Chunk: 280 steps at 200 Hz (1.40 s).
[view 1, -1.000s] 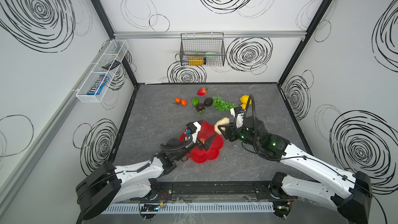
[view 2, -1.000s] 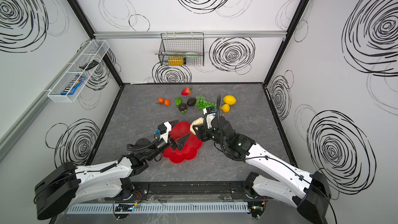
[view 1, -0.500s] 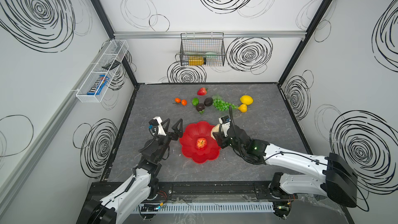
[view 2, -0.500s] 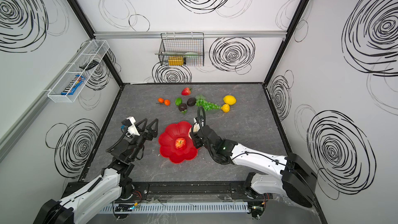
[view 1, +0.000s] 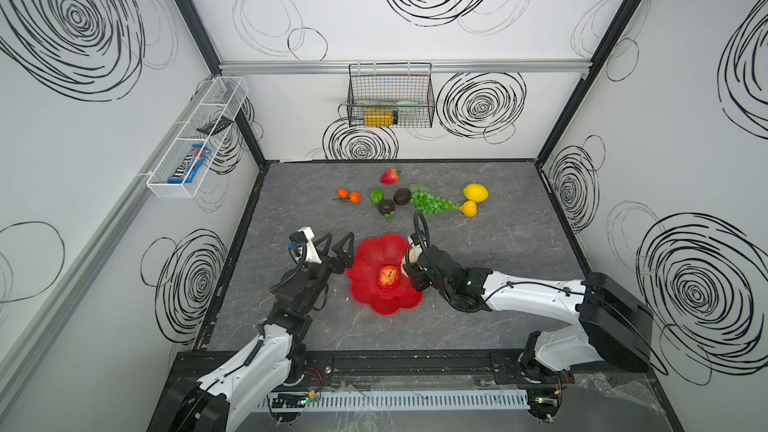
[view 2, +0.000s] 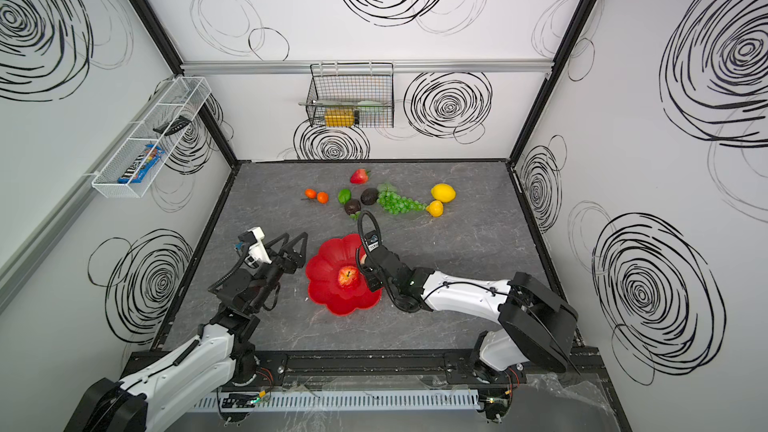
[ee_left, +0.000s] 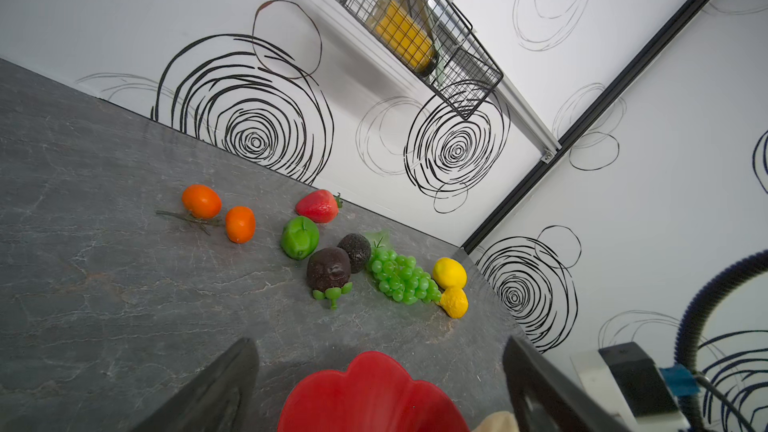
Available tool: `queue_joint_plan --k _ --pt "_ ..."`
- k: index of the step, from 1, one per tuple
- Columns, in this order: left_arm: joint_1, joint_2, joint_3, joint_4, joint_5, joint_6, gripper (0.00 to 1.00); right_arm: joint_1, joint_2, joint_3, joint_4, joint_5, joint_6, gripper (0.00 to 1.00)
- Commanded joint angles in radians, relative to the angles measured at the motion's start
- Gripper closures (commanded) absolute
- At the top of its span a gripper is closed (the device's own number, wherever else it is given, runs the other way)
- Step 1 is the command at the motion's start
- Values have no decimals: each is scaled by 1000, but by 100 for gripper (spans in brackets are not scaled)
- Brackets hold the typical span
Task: Place and organize the fake fruits in the fruit bowl
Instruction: 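Lower the pear into the bowl beside the apple with the right gripper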
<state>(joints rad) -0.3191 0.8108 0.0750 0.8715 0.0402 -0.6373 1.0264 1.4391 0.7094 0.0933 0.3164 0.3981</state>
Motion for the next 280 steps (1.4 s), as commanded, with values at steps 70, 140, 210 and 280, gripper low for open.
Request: queue_joint_plan --k 70,140,210,280 --pt "11 10 -17 94 13 -10 5 38 96 25 58 47 -13 50" --pt "12 13 -21 103 11 -9 5 63 161 48 84 90 -37 50" --pt "17 6 -27 109 12 -7 5 109 220 90 68 178 -66 48" --pt "20 -9 -34 107 11 -3 5 144 281 122 46 260 -74 41"
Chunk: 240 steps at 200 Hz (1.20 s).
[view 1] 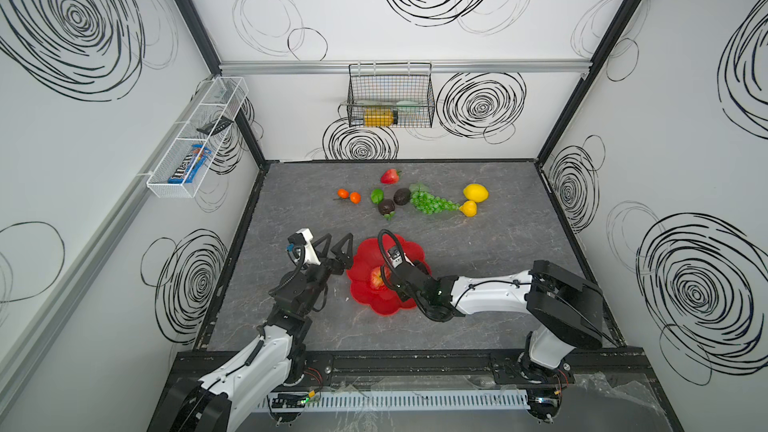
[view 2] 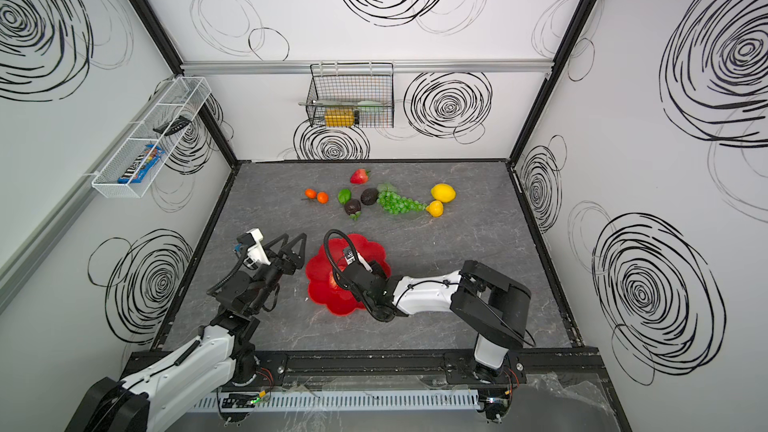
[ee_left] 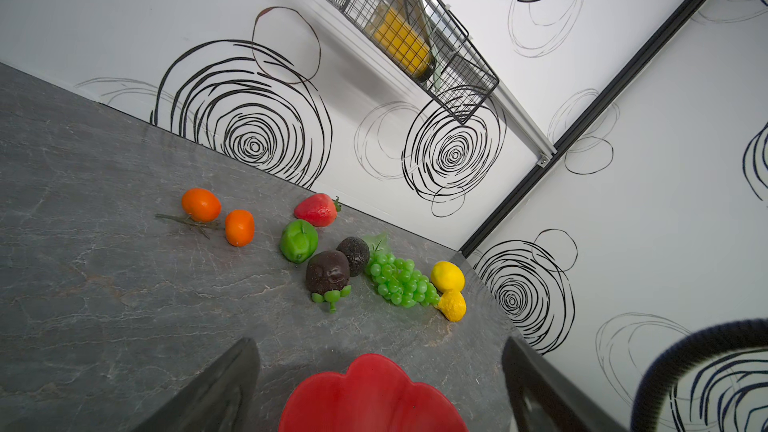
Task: Place and organize the fake fruits in the fruit bowl
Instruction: 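Lower the pear into the bowl beside the apple with the right gripper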
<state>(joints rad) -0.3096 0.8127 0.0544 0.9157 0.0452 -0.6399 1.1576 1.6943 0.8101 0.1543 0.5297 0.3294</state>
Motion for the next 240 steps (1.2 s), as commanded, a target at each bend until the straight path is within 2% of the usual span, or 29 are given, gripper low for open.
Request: queue_joint_plan --k 1,56,101,150,204,240 --pt "10 -11 -13 63 7 0 5 14 26 21 -15 48 -6 41" --pt "14 -16 -16 64 4 0 4 36 21 20 -10 62 -27 30" --pt "17 12 -13 80 20 -1 4 35 -3 10 9 29 -24 26" --pt "23 17 -14 86 25 -7 4 33 -36 -11 27 10 -21 26" --pt "26 20 -16 91 28 -10 4 15 -34 -16 20 -5 5 30" --pt "29 41 -7 87 38 -15 4 -35 -106 -37 23 -109 46 28"
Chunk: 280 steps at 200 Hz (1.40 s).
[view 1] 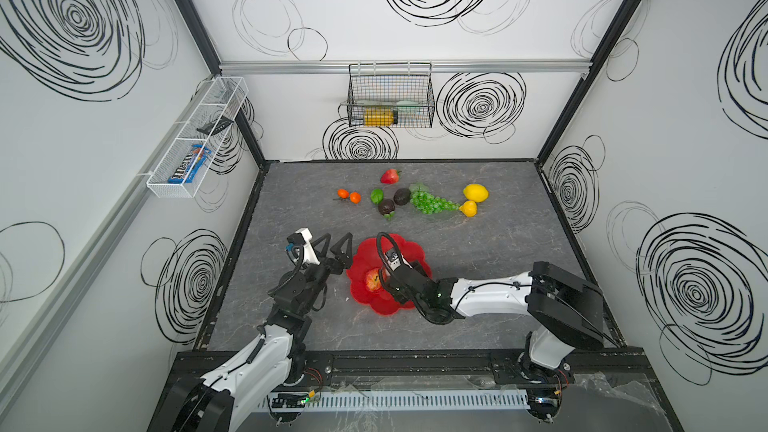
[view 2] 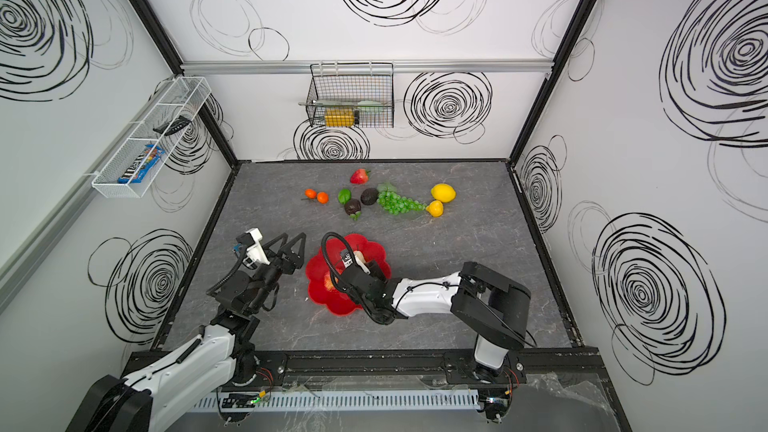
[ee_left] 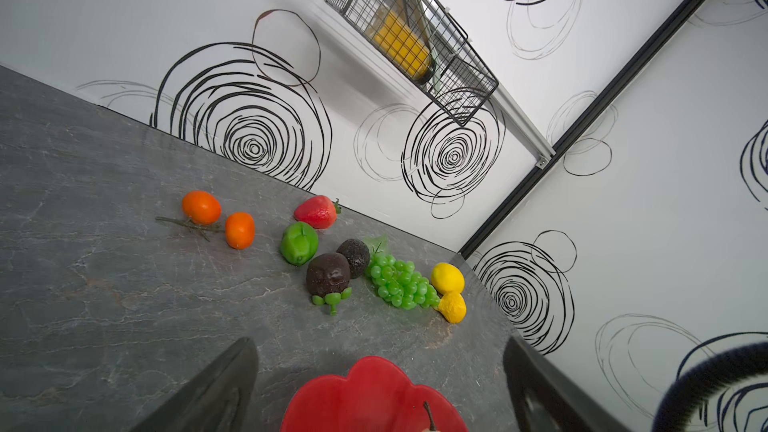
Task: Place and organize the fake fruits in the fruit bowl
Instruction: 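Lower the pear into the bowl beside the apple with the right gripper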
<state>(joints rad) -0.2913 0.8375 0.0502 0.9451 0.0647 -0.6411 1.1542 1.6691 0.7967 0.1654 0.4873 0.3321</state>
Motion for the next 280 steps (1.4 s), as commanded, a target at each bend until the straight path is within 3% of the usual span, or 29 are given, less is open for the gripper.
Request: queue_joint_plan --k 1,89,214,245,280 --pt "11 17 -2 59 19 -14 4 -33 -83 -23 13 -69 43 28" --pt "18 38 0 72 33 -22 4 -218 -137 -6 -40 -375 200 16" --pt "22 54 5 77 46 -28 4 -242 47 256 -379 -277 268 17" --pt "23 57 7 79 49 -29 4 -230 47 257 -409 -239 275 17" --pt "23 57 6 80 52 -32 4 -220 68 253 -397 -289 284 17"
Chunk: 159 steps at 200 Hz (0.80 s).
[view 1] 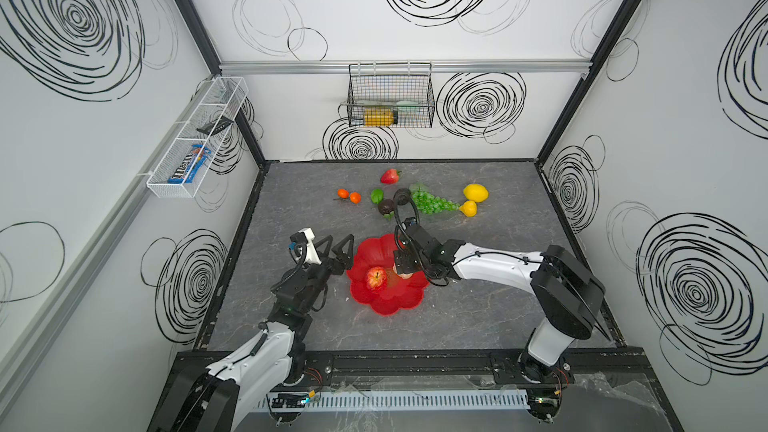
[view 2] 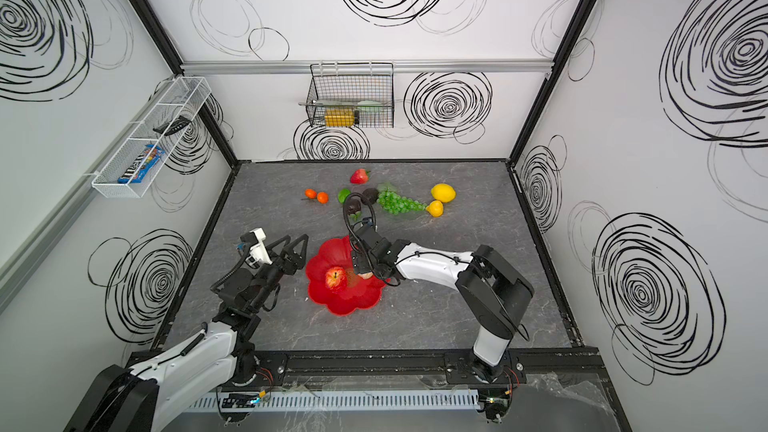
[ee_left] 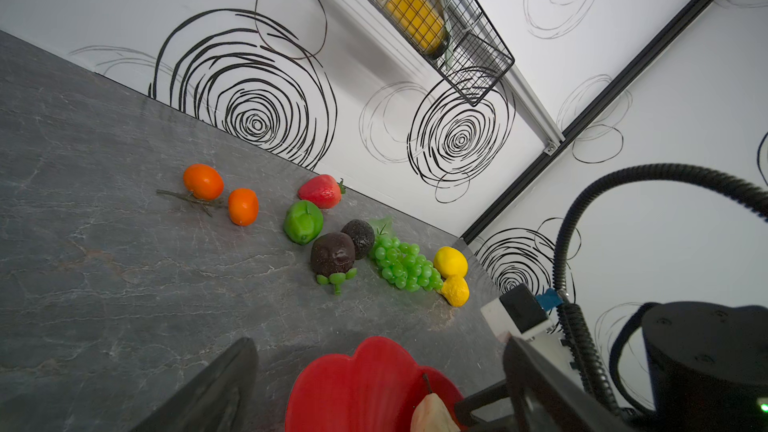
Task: Place and organize the fake fruits in the fruit bowl
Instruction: 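Lower the pear into the bowl beside the apple with the right gripper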
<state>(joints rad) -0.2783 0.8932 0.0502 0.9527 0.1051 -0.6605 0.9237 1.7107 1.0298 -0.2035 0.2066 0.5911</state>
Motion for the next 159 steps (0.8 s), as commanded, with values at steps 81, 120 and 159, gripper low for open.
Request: queue_joint_plan --k 81,120,159 --pt "10 1 8 67 15 -13 4 10 80 36 0 -48 14 25" --pt "12 30 66 -15 59 -20 4 18 19 -13 70 -34 -24 37" --pt "3 117 214 -226 145 -47 5 34 -120 -126 222 -16 -165 40"
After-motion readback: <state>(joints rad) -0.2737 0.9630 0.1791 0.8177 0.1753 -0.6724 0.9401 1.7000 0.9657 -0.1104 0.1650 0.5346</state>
